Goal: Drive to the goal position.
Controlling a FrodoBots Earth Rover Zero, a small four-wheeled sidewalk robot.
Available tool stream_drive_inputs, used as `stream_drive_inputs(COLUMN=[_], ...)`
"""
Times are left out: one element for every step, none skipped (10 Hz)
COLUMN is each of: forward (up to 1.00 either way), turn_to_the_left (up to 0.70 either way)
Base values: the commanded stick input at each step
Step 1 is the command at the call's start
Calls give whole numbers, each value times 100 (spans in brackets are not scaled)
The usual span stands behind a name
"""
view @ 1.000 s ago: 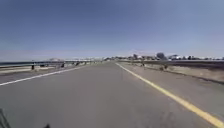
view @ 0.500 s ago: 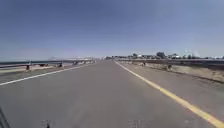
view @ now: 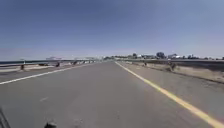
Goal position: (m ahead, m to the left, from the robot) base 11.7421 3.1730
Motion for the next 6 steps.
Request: stream_drive_inputs(forward=[85, 85, 85, 85, 85, 85], turn_to_the_left=[0, 0, 0, 0, 0, 0])
